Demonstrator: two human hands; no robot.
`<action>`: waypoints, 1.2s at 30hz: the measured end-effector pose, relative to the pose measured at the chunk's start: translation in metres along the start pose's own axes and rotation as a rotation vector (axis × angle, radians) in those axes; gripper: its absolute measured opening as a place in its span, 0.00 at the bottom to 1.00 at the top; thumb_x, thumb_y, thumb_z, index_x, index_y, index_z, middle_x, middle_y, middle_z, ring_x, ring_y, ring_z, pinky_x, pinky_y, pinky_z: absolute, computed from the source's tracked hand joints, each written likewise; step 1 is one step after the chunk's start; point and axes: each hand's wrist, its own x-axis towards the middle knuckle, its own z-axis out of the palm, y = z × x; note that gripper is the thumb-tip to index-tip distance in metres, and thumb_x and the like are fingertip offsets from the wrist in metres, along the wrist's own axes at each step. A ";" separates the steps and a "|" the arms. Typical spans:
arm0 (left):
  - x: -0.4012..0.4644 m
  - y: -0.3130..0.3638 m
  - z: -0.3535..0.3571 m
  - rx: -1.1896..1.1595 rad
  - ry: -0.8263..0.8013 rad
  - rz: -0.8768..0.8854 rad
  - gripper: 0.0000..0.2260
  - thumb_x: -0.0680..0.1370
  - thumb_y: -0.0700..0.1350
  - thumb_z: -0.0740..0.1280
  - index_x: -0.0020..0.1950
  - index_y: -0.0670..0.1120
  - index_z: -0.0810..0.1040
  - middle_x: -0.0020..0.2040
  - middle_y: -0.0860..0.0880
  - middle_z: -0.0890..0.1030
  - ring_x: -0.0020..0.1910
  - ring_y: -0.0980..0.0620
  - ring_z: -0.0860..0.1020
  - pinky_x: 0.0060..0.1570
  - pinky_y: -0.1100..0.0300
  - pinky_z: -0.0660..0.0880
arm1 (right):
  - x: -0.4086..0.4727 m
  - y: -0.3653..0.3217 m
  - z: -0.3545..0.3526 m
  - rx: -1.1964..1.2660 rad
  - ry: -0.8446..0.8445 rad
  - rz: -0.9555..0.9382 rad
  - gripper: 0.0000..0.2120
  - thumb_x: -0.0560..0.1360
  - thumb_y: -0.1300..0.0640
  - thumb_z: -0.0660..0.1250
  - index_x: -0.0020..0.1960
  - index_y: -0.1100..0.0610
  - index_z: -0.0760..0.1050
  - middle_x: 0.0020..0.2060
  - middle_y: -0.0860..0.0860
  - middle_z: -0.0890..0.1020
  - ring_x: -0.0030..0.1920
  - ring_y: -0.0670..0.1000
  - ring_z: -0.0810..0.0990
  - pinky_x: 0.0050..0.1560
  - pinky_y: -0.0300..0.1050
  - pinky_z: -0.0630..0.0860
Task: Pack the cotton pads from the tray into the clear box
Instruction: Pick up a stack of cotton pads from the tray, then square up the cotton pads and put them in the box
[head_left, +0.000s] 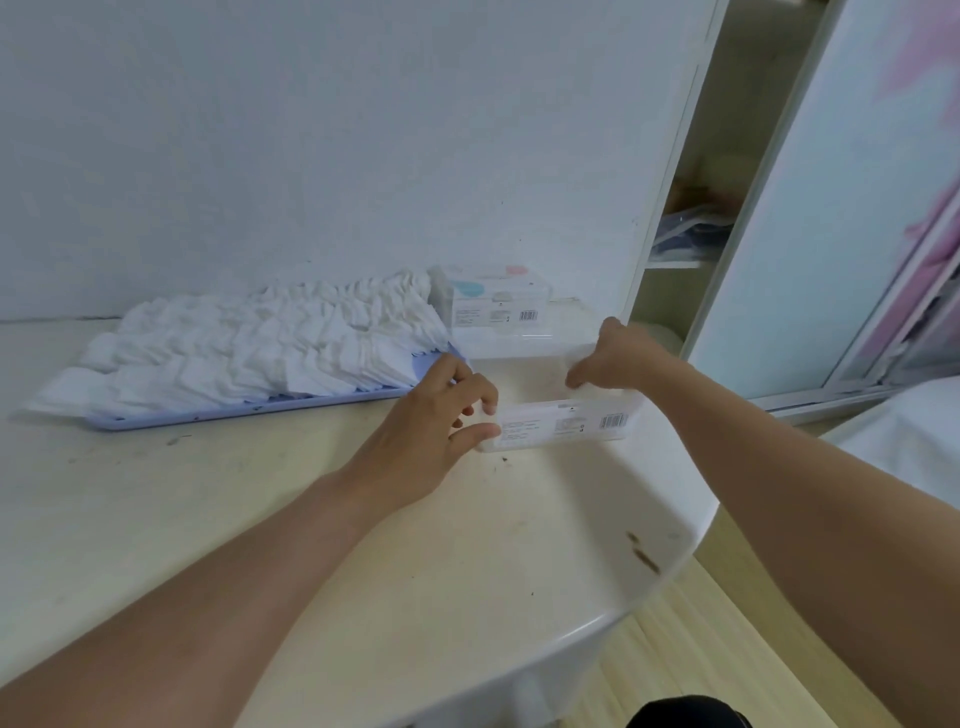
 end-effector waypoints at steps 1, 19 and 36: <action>0.000 0.000 0.000 -0.011 -0.004 0.001 0.07 0.79 0.48 0.71 0.53 0.54 0.75 0.51 0.57 0.69 0.48 0.58 0.77 0.46 0.71 0.72 | 0.000 -0.001 0.002 0.037 -0.052 -0.007 0.29 0.69 0.49 0.78 0.62 0.59 0.69 0.60 0.59 0.76 0.54 0.59 0.77 0.45 0.47 0.75; -0.001 -0.017 -0.012 0.427 -0.153 -0.275 0.26 0.81 0.58 0.63 0.75 0.48 0.67 0.73 0.49 0.71 0.67 0.44 0.72 0.62 0.51 0.71 | 0.006 -0.006 -0.008 -0.022 0.043 0.004 0.52 0.63 0.37 0.80 0.75 0.58 0.59 0.64 0.57 0.75 0.61 0.60 0.77 0.47 0.50 0.74; 0.007 -0.004 -0.037 0.168 0.455 -0.177 0.07 0.77 0.47 0.66 0.41 0.47 0.81 0.37 0.55 0.82 0.30 0.59 0.76 0.36 0.60 0.74 | -0.038 -0.070 -0.023 0.372 0.491 -0.346 0.27 0.72 0.46 0.76 0.67 0.54 0.73 0.58 0.53 0.80 0.57 0.54 0.80 0.56 0.52 0.79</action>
